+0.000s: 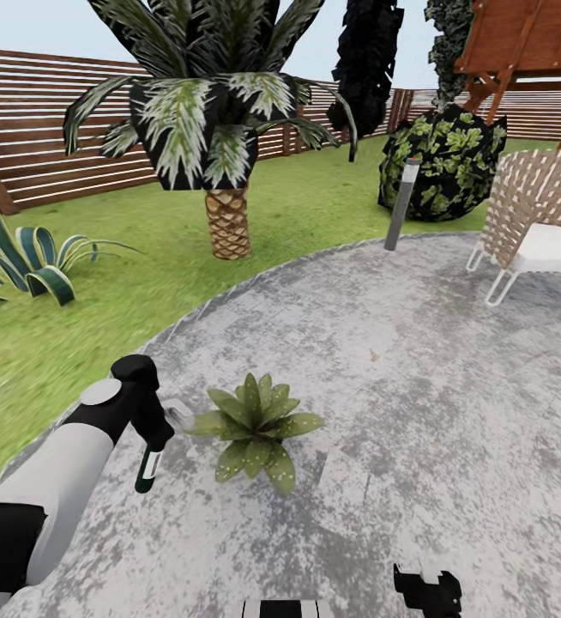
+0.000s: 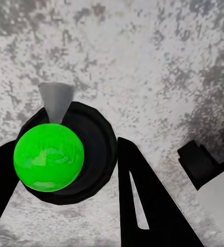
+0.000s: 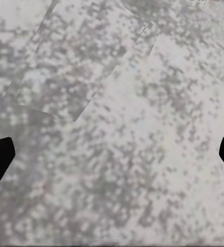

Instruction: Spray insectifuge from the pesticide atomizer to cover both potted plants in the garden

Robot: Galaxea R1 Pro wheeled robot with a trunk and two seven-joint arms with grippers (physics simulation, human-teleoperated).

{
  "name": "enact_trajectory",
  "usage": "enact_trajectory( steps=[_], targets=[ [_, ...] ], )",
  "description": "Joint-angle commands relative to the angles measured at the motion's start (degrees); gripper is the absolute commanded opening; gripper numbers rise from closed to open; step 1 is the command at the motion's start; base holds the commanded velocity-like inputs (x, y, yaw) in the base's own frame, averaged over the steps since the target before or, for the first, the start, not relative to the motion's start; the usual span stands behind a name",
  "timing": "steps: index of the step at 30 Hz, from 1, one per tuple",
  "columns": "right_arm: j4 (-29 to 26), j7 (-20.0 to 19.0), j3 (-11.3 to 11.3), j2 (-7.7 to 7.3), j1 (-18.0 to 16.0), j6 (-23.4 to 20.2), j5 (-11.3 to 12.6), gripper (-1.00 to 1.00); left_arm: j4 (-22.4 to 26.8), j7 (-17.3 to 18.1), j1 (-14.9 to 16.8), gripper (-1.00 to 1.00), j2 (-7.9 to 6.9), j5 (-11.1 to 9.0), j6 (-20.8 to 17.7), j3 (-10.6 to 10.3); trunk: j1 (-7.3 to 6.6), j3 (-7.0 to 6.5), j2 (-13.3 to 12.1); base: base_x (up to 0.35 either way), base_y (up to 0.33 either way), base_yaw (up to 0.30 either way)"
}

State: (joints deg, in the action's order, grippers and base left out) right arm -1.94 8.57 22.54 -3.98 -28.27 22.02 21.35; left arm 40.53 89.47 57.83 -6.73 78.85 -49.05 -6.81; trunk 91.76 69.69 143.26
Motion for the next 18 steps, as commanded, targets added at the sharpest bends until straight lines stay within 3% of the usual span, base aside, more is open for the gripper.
enact_trajectory(
  steps=[1, 5, 10, 16, 18],
  targets=[
    [0.01, 0.22, 0.49, 0.02, -0.03, 0.12, 0.36, 1.0, 0.05, 0.53, 0.01, -1.0, -0.05, 0.28, -0.61, -0.16, -0.01, 0.04, 0.02, 0.13, 0.289, -0.001],
    [0.01, 0.21, 0.44, -0.07, -0.03, 0.12, 0.36, 1.0, 0.06, 0.53, 0.02, -1.0, -0.04, 0.22, -0.61, -0.02, -0.01, 0.01, 0.02, 0.205, 0.251, -0.061],
    [0.01, 0.17, 0.4, -0.17, -0.03, 0.12, 0.36, 1.0, 0.05, 0.53, 0.0, -1.0, -0.04, 0.11, -0.61, 0.2, -0.01, -0.12, 0.02, 0.266, 0.134, -0.263],
    [0.01, 0.21, 0.4, -0.23, -0.03, 0.12, 0.36, 1.0, 0.07, 0.53, -0.99, -1.0, -0.33, 0.01, -0.39, -0.05, -0.01, -0.18, 0.02, 0.037, 0.007, -0.288],
    [0.01, 0.19, 0.4, -0.23, -0.03, 0.12, 0.36, 1.0, 0.07, 0.53, -2.07, -1.0, -0.68, 0.18, 1.69, -0.23, -0.01, -0.18, 0.02, 0.002, 0.0, -0.288]
  ],
)
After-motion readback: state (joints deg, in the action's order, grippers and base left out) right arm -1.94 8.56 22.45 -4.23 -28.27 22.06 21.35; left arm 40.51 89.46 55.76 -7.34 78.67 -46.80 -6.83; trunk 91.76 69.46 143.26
